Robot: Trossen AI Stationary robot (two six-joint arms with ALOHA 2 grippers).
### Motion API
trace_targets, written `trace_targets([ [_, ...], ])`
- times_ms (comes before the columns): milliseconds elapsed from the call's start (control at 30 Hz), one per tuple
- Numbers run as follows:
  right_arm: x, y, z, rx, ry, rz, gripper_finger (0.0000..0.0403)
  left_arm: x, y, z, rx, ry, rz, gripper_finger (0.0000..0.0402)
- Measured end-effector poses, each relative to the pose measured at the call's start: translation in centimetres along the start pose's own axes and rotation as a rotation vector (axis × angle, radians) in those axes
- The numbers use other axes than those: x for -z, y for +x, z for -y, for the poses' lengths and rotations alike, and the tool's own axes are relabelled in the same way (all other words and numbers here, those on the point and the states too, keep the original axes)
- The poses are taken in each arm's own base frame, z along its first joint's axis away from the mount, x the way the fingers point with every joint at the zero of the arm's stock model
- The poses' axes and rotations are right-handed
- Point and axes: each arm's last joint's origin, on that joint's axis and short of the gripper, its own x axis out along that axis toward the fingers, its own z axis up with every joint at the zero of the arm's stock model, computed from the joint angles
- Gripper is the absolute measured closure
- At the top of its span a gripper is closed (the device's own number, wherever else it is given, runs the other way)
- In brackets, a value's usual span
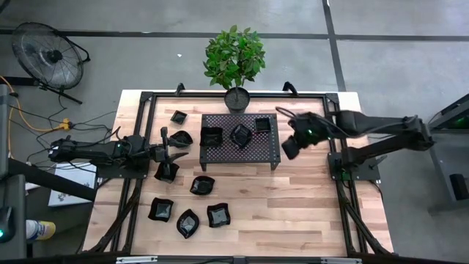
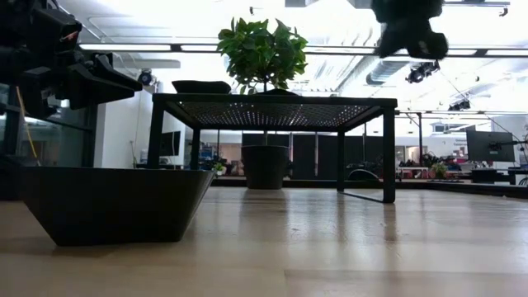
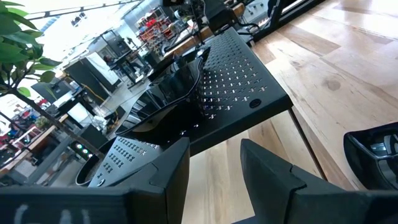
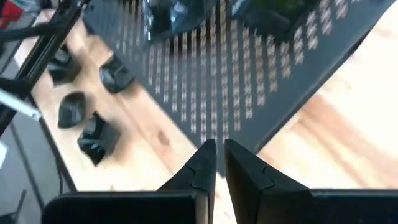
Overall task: Pick & Place Mini shaped plates
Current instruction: Stack the black square plate on top of the other black square plates on the shelf
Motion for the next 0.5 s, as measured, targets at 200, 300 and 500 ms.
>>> trace_targets([
  [200,3.7,1.1,1.1,-0.128,0.018,0.004,0.0375,0.0,0.0,0.0,0.000,0.000,0.000,0.0261],
  [300,5.4,1.8,1.2,-0.178,0.019,-0.033,0.0375,0.0,0.0,0.0,0.000,0.000,0.000,0.0261],
  [500,8.1,2.7,0.9,-0.249,-0.010,-0.093,0.0375,0.0,0.0,0.0,0.000,0.000,0.000,0.0261],
])
